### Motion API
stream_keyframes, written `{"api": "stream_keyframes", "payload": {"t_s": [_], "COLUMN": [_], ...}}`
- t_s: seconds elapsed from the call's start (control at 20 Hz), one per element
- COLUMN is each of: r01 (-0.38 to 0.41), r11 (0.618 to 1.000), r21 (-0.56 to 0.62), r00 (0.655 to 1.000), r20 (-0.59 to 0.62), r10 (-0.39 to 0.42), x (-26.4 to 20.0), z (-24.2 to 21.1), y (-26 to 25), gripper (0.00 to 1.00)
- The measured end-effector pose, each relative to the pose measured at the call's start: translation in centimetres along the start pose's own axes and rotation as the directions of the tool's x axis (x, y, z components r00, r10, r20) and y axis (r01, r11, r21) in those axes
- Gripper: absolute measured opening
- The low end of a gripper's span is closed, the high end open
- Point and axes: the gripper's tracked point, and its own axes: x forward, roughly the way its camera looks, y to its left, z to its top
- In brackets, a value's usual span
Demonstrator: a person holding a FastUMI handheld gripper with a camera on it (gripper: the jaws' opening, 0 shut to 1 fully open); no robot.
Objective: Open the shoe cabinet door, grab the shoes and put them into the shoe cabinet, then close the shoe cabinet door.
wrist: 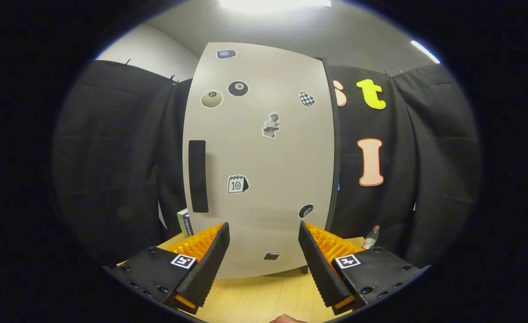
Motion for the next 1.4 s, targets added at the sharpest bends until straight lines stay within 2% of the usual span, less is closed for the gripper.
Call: {"api": "stream_keyframes", "payload": {"t_s": [1.4], "r01": [0.057], "r11": [0.998], "r21": [0.024], "r00": [0.998], "r20": [0.02], "r10": [-0.058], "x": [0.0], "z": [1.2], "y": [-0.6], "gripper": [0.96]}}
